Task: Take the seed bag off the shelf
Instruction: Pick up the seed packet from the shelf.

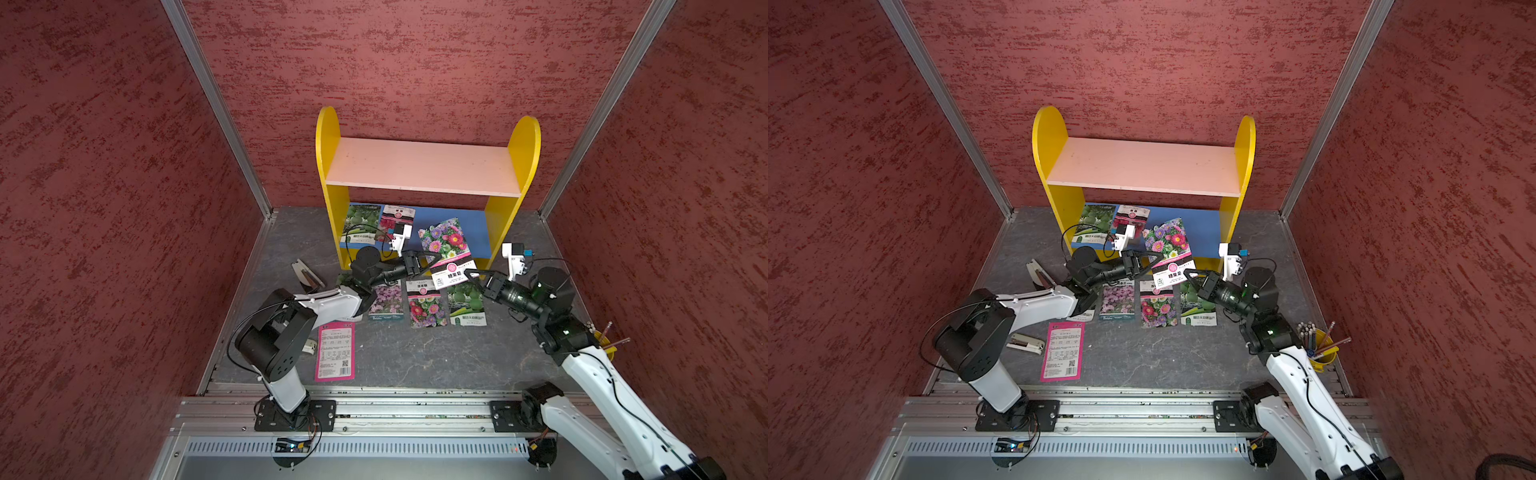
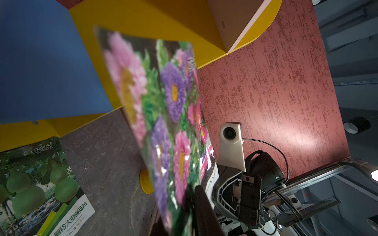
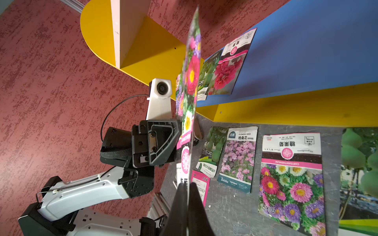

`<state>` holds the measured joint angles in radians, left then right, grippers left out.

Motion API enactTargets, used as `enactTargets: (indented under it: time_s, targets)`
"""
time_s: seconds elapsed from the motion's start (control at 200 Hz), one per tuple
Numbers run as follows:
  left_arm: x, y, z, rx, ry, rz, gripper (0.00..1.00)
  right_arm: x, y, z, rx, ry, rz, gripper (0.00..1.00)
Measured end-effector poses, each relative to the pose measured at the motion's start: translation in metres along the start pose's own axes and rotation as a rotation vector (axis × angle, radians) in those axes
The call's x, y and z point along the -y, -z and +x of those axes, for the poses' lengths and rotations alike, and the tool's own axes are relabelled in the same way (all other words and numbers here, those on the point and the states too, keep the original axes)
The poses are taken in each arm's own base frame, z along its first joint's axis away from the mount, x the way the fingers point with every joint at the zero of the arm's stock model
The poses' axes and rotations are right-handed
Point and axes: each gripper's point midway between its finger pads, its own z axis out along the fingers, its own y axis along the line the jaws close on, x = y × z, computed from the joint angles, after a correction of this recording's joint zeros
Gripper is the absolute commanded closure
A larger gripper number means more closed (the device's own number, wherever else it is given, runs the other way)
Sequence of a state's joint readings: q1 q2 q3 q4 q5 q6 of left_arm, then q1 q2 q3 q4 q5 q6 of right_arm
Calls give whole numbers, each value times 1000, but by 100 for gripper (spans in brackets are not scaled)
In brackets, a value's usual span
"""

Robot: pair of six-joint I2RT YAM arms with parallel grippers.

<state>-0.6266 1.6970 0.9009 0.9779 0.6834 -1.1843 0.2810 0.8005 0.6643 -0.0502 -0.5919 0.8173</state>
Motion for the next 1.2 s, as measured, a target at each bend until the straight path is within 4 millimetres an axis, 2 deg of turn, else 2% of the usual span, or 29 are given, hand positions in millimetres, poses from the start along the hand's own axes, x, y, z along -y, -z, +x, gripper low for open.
enactTargets:
  time_s: [0.035,0.155,0.23,0.316,0.416,0.656,0.787,0.967,1.202]
  targets:
    - [0,0,1,-3,-2,1,100,1,0,2,-7,2,5,85]
    - [0,2,3,-14,-8,1,100,8,0,10,-41,13,30,74]
    - [-1,6,5,-20,-4,-7,100,12,1,15,-60,15,49,53]
    - [-1,10,8,-32,-1,-14,100,16,5,20,-77,31,78,33]
    - [0,13,12,-46,-8,-30,100,16,14,20,-75,56,127,20]
    - [-1,6,40,-108,-18,-82,100,-7,52,1,-32,183,253,13]
    - [-8,-6,58,-141,1,-101,100,-9,68,-2,-32,225,325,10]
    - [-19,-41,81,-180,21,-112,100,-6,81,5,-83,255,390,7]
    - [-46,-80,110,-212,52,-148,100,-30,90,4,-149,343,361,4]
